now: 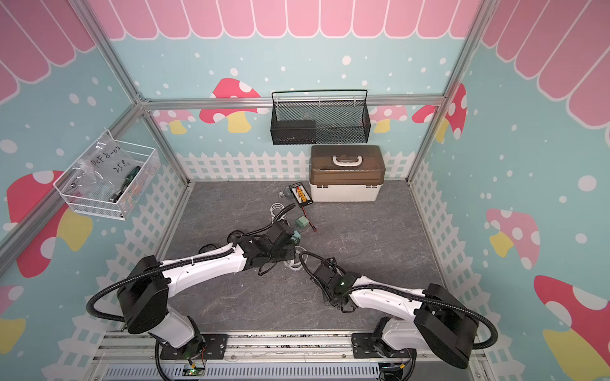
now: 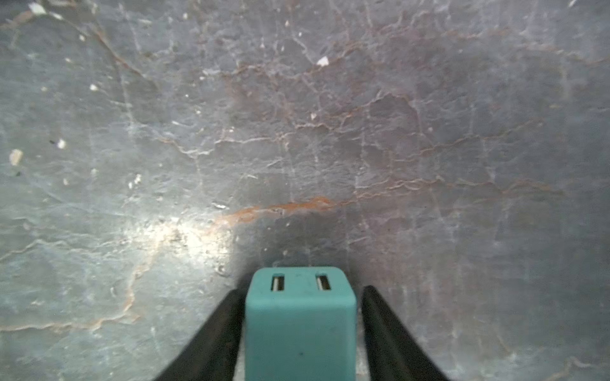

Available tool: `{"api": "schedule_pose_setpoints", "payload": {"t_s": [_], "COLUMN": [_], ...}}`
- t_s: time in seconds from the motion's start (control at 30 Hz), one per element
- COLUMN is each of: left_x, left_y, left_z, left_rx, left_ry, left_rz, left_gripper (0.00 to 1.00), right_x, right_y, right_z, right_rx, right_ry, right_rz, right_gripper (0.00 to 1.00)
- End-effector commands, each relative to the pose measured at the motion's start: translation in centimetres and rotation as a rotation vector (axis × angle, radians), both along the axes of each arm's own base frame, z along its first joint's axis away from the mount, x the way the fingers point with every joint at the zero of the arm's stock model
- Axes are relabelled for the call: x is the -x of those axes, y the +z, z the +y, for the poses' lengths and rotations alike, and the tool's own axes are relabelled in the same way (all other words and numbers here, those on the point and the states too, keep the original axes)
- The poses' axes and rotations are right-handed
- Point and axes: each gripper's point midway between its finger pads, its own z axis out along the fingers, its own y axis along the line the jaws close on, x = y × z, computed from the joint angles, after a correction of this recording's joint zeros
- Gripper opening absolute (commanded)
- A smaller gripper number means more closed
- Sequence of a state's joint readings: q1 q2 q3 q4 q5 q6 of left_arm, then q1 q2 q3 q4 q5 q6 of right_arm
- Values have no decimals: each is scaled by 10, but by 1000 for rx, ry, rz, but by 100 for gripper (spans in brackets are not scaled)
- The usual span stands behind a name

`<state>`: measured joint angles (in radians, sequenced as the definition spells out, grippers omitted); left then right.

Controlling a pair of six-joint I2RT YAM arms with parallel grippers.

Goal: Pack away charging kits
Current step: Pick up the plug from the center of the board.

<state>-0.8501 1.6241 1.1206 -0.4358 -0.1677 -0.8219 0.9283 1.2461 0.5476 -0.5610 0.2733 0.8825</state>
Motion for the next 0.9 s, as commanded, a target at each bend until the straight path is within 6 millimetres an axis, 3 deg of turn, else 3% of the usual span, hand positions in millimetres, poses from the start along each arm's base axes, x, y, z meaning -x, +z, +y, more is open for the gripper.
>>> {"api": "schedule_pose_setpoints", "payload": {"t_s": [0.0,0.1,0.2,0.37,0.47,0.63,0.87], "left_x": [-3,-2,1,14,19,24,29], "left_y": [9,8,7,5,2,1,3], "left_z": [-4,-7,-14,-36,-43,-42,-47], "left_rx": [27,33,52,106,155,178,230], "left_ry": [-8,-15,-42,-111,-130,-133,-143], "left_rz": [-15,-9,2,27,46,51,50], "left_gripper": [0,0,0,0,0,0,0], "right_x": [9,9,2,-32,-53,-78,-103], "right_y": [-2,4,20,77,98,97,85], "right_z": [-17,-14,-3,43,67,86,91], "right_rx": [39,8,-49,-202,-244,-304,-313], "right_ry": [-31,-29,-20,22,34,19,0], "right_rz": [3,-12,-49,-176,-227,-259,-251], "right_gripper": [39,26,19,14,11,10,7]}}
